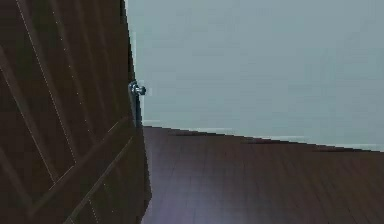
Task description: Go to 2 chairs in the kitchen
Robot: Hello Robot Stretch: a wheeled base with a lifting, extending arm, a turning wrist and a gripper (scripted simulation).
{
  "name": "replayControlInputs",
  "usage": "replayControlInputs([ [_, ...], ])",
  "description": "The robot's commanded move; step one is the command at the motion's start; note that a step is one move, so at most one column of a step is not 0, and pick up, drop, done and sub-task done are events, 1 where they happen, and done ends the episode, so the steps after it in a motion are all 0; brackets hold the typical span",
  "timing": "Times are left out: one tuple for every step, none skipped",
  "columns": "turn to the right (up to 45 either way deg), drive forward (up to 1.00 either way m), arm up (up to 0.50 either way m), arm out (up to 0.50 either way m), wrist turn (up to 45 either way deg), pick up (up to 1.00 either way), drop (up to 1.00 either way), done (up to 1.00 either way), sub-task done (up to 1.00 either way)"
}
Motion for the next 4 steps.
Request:
replayControlInputs([
  [0.0, 0.6, 0.0, 0.0, 0.0, 0.0, 0.0, 0.0, 0.0],
  [45.0, 0.0, 0.0, 0.0, 0.0, 0.0, 0.0, 0.0, 0.0],
  [24.0, 0.0, 0.0, 0.0, 0.0, 0.0, 0.0, 0.0, 0.0],
  [0.0, 0.3, 0.0, 0.0, 0.0, 0.0, 0.0, 0.0, 0.0],
])
